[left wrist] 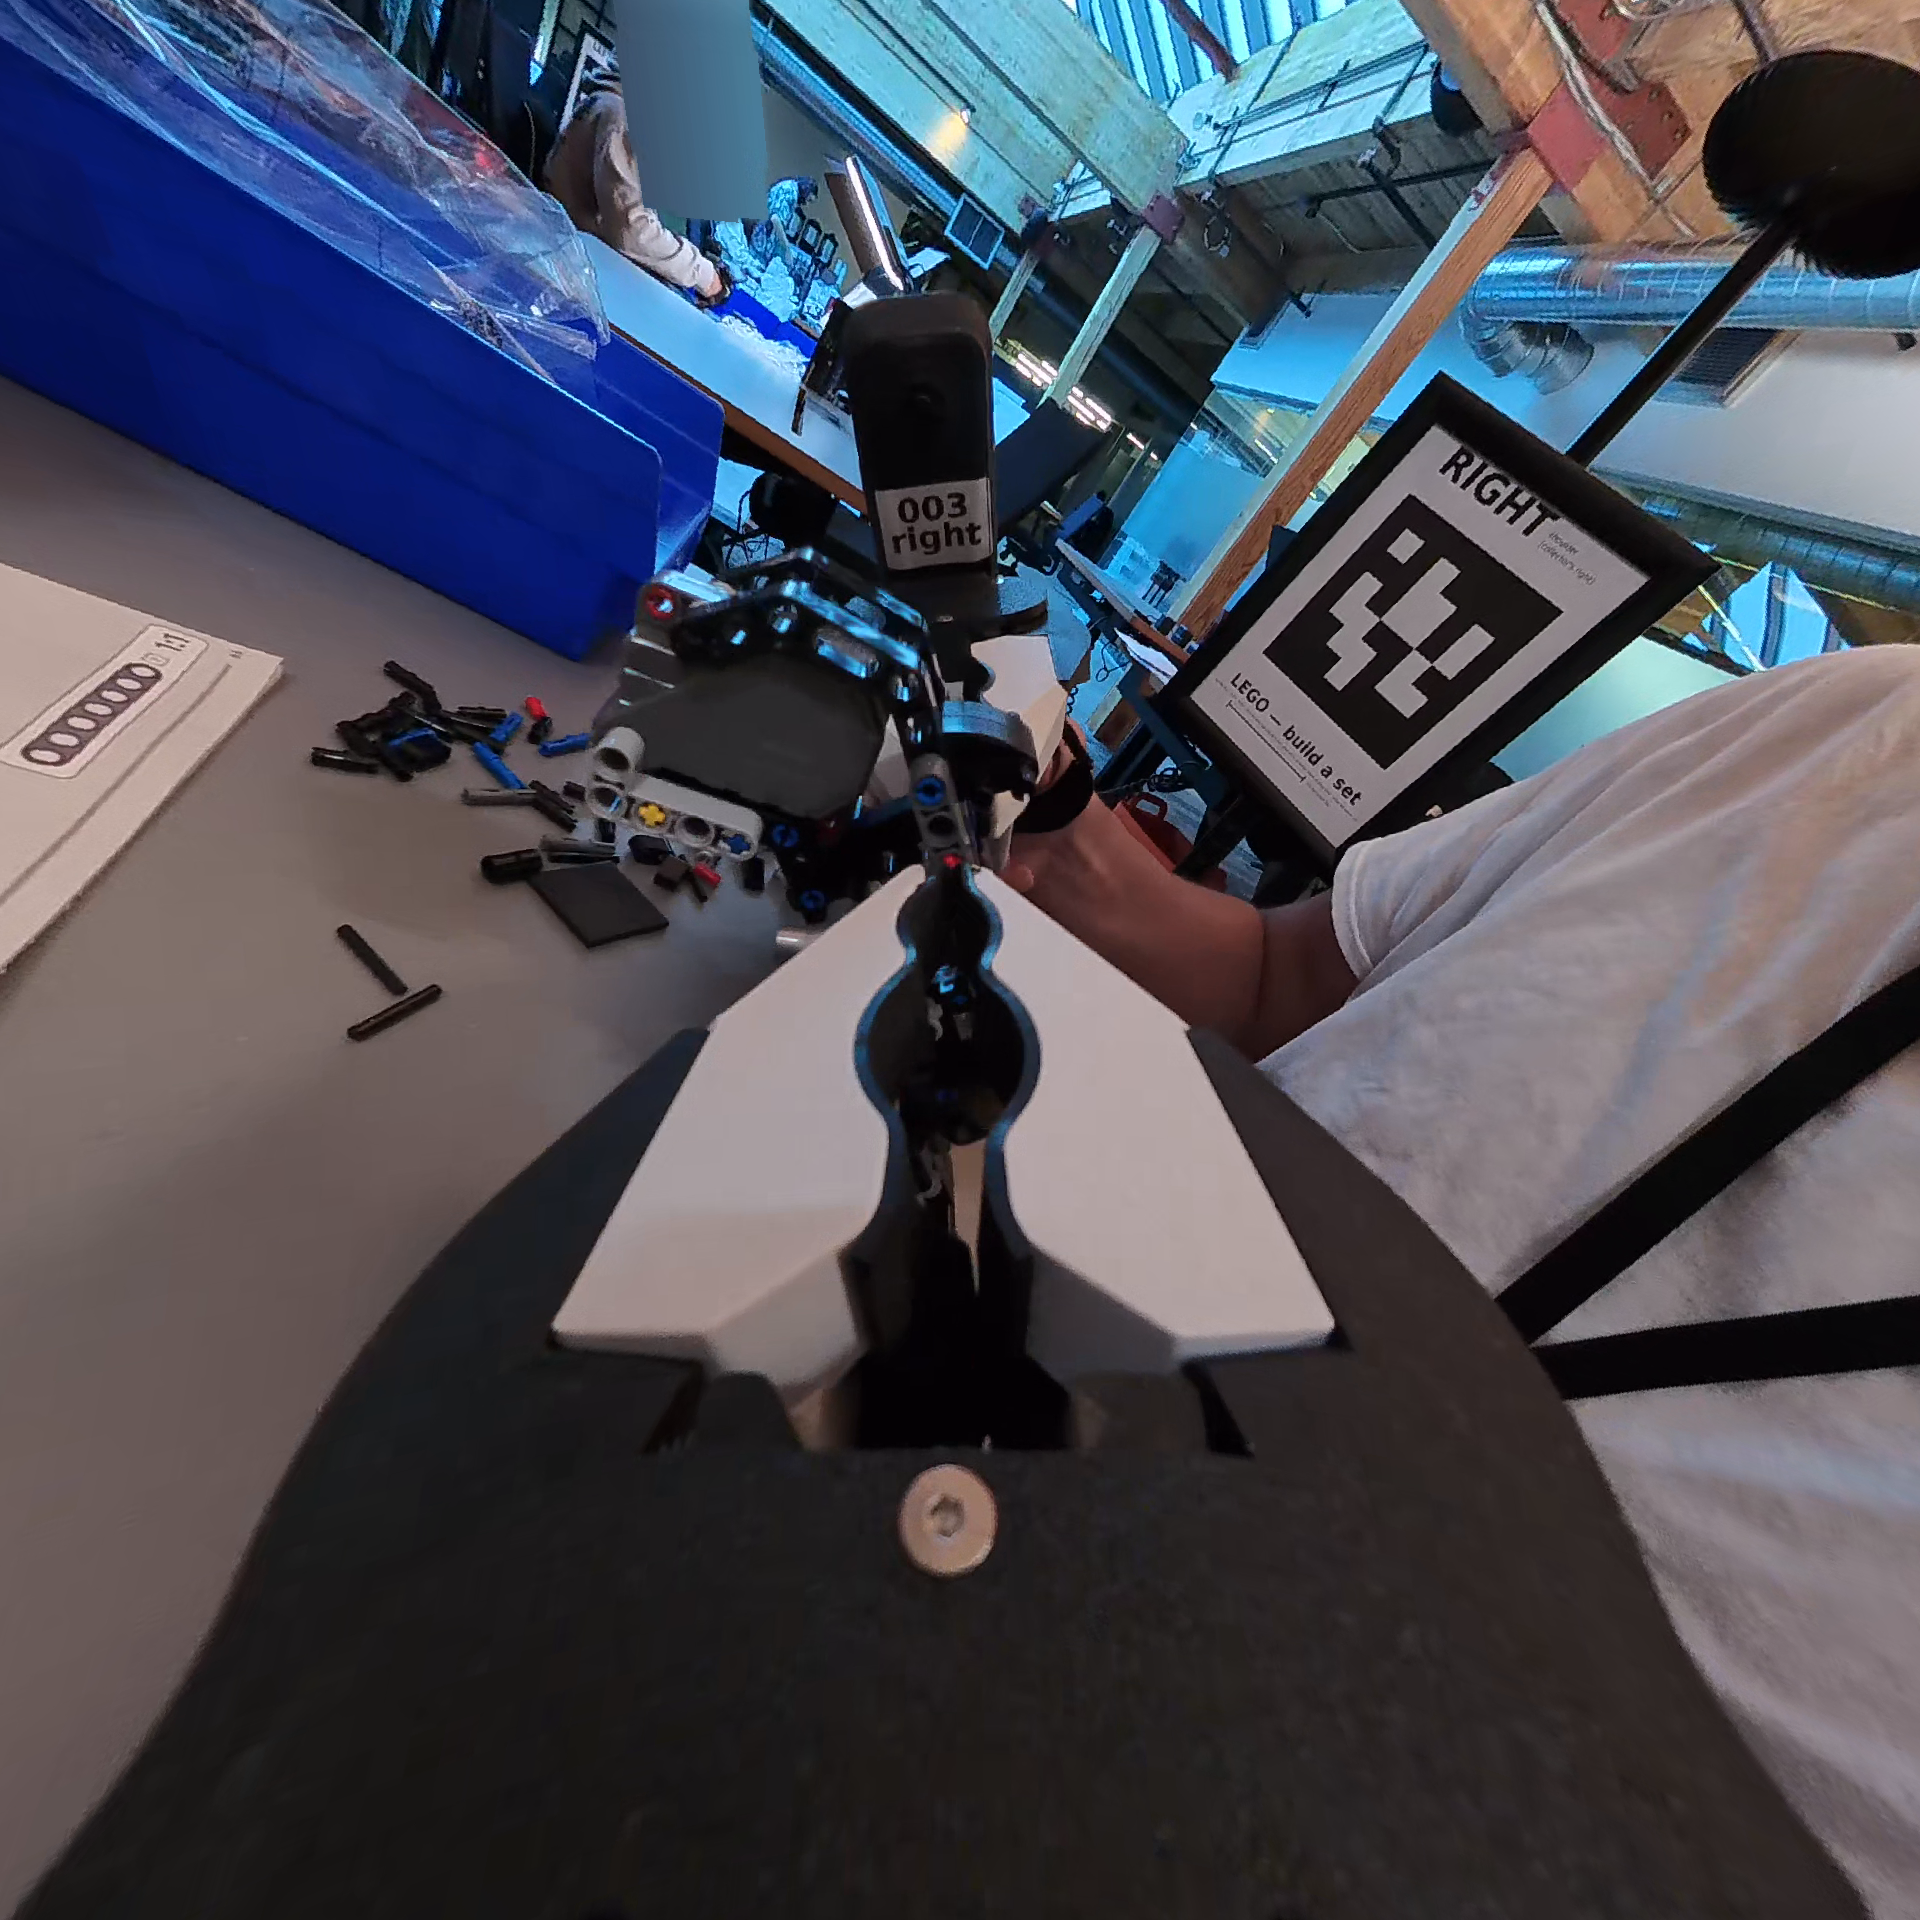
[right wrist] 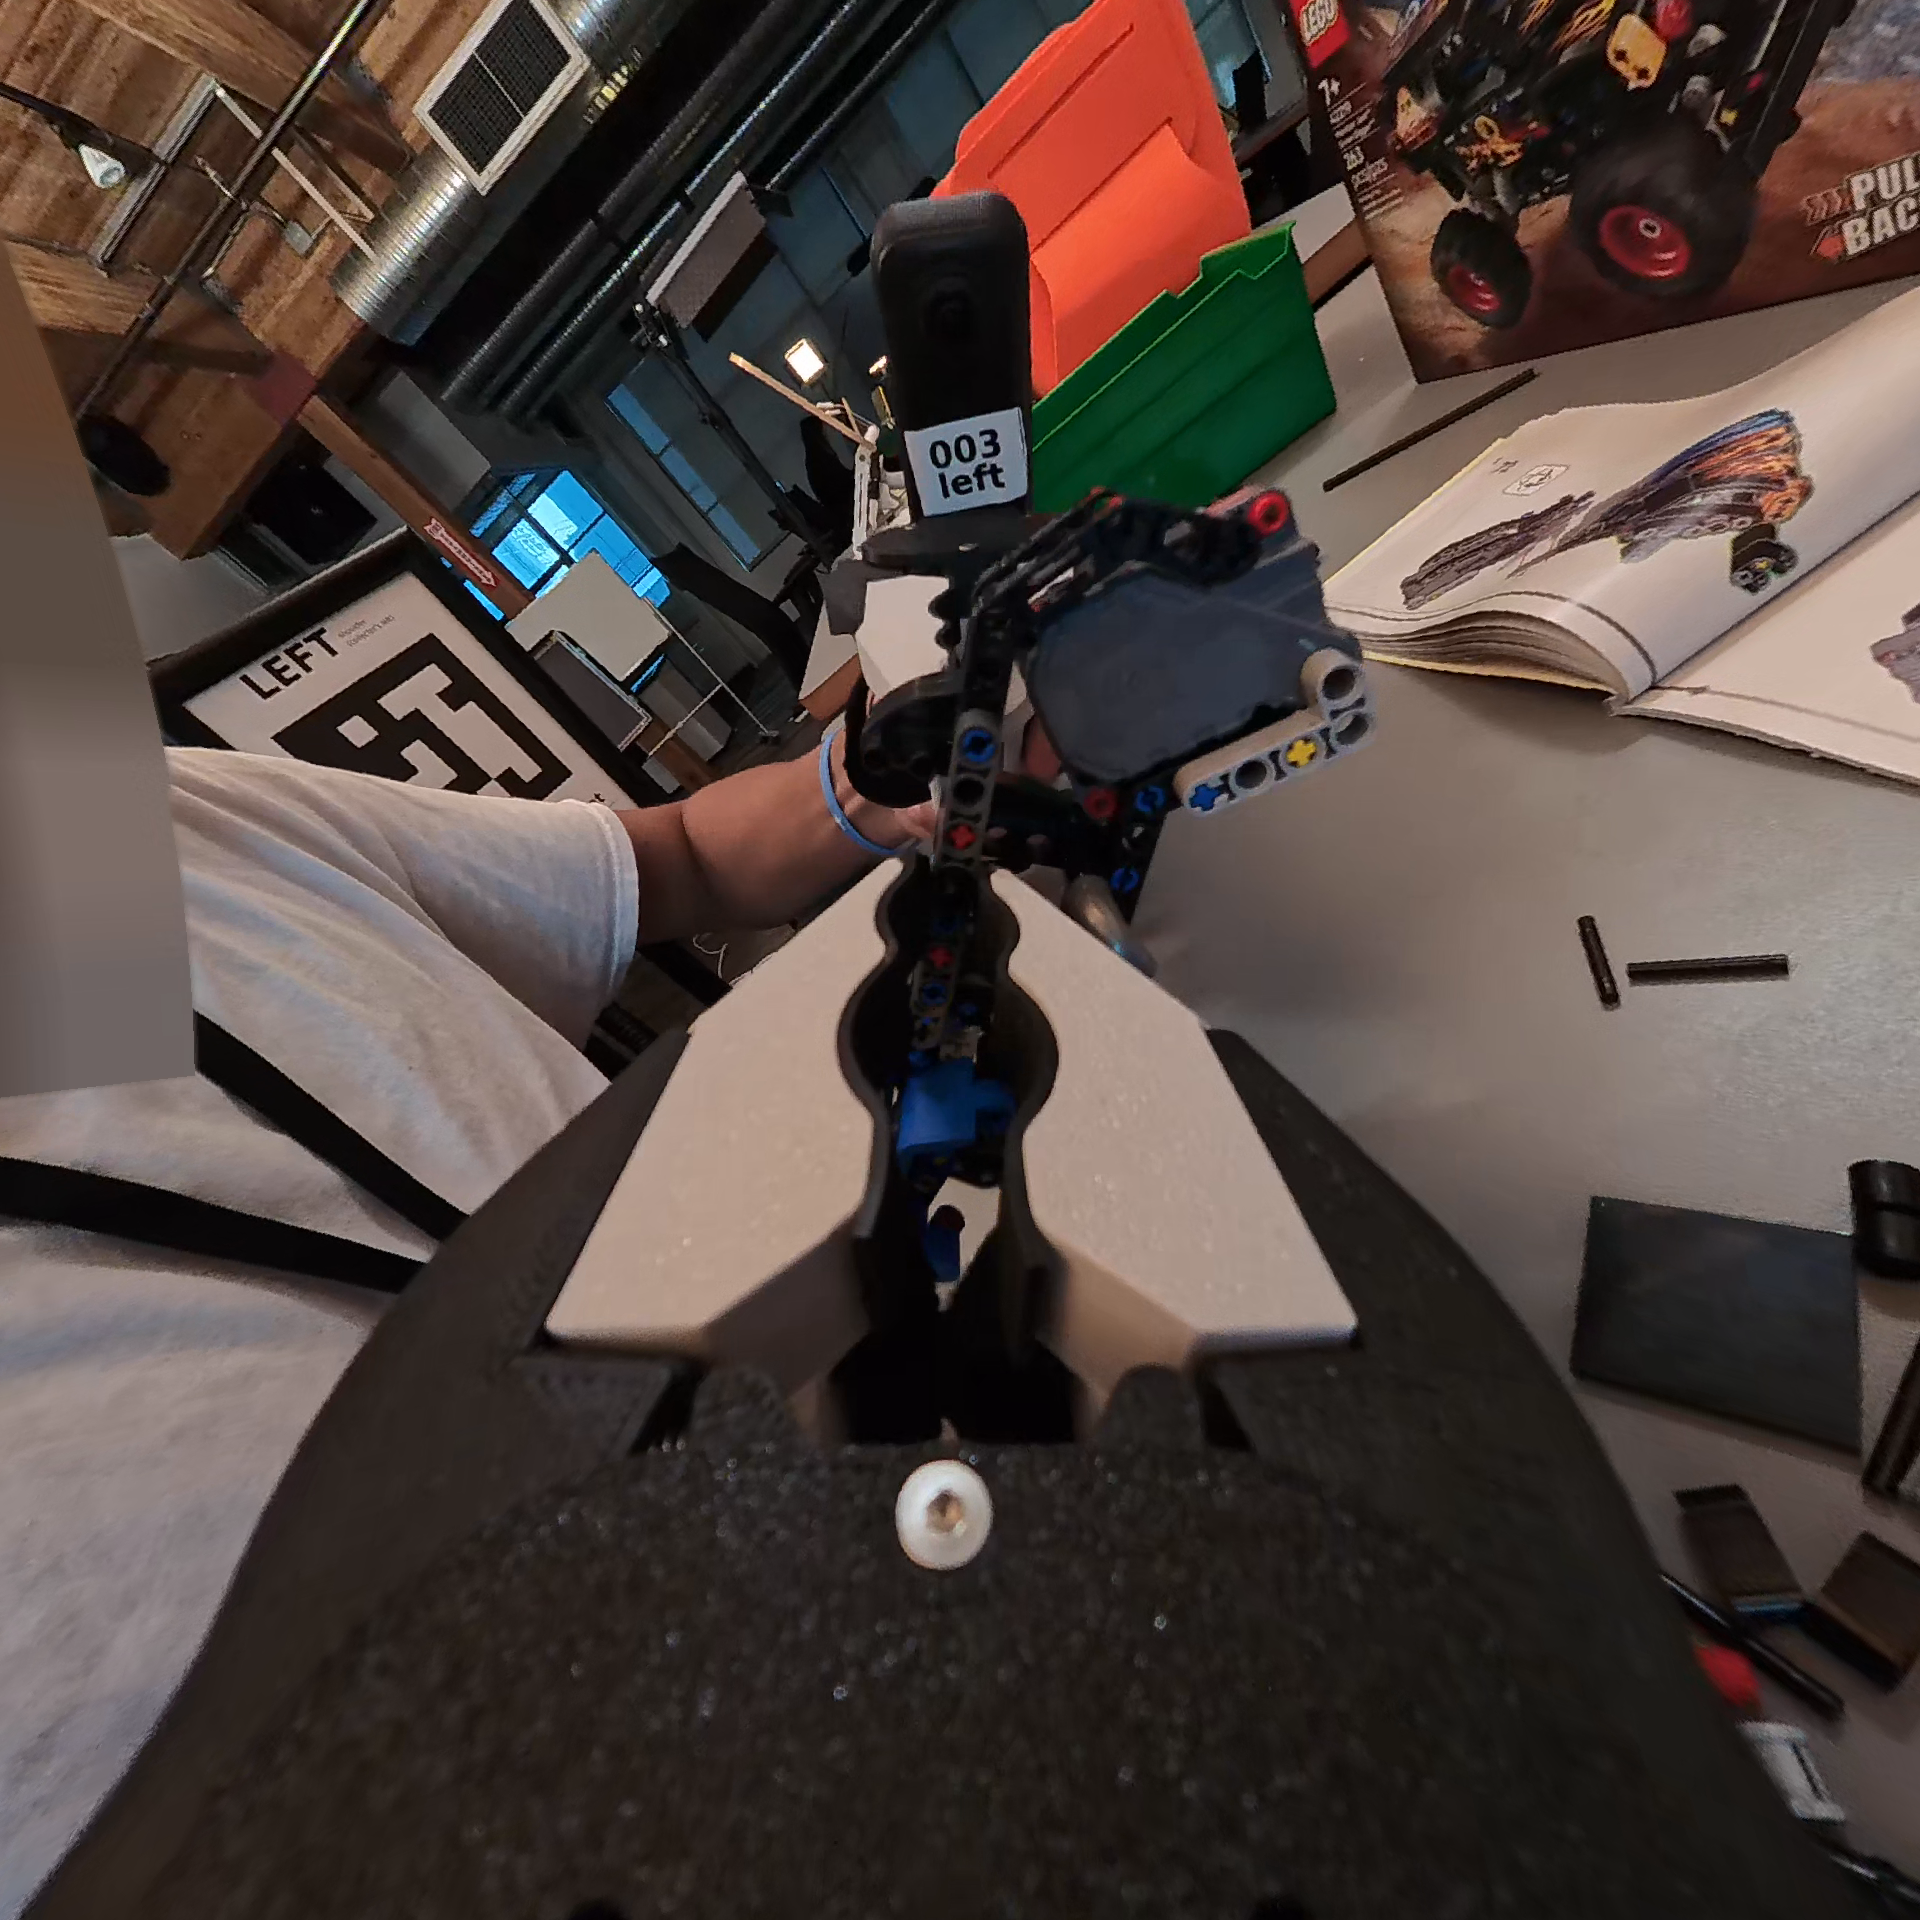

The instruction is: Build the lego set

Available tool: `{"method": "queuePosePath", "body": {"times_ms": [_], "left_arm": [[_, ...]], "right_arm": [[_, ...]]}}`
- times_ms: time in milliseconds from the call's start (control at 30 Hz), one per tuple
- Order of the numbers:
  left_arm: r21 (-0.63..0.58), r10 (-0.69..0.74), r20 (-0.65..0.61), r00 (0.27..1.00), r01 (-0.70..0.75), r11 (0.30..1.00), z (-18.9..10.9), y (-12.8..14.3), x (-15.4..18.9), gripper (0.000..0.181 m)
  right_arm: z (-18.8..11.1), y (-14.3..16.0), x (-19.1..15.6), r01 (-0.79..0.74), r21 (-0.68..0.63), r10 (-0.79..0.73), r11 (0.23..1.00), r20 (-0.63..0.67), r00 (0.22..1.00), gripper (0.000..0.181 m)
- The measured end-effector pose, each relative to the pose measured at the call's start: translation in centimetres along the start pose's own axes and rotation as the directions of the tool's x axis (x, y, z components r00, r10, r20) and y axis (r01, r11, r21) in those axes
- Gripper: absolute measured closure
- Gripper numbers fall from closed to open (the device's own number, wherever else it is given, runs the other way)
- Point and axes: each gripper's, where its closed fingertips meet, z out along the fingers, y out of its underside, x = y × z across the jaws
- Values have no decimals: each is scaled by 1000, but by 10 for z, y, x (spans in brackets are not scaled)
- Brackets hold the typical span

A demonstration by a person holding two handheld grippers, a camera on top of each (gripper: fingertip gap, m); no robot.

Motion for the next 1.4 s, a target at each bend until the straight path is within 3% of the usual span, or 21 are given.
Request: {"method": "queuePosePath", "body": {"times_ms": [267,533,700,833,1000,1167,1400], "left_arm": [[55,-4,-9,1000,4,998,-1,-6,2,181],[82,-24,10,1000,23,996,-2,-10,-2,181],[85,-39,1,999,39,996,-2,-11,-1,181],[72,-35,-17,999,36,997,4,-8,5,181],[120,-51,2,999,50,992,-15,-24,-4,181],[24,-12,6,1000,12,1000,-3,-8,2,181],[38,-20,25,999,19,999,-4,-8,-3,181]], "right_arm": [[8,8,1,60,-49,-62,997,-32,998,175],[11,-9,5,77,68,-70,995,-96,993,168],[10,-23,15,-103,202,115,974,-50,992,170],[13,-16,10,-91,138,97,986,-34,995,174],[6,-17,6,-63,141,66,988,-16,998,175],[7,-17,2,-40,130,42,991,-13,999,174],[8,-17,1,-29,128,31,991,-13,999,175]]}}
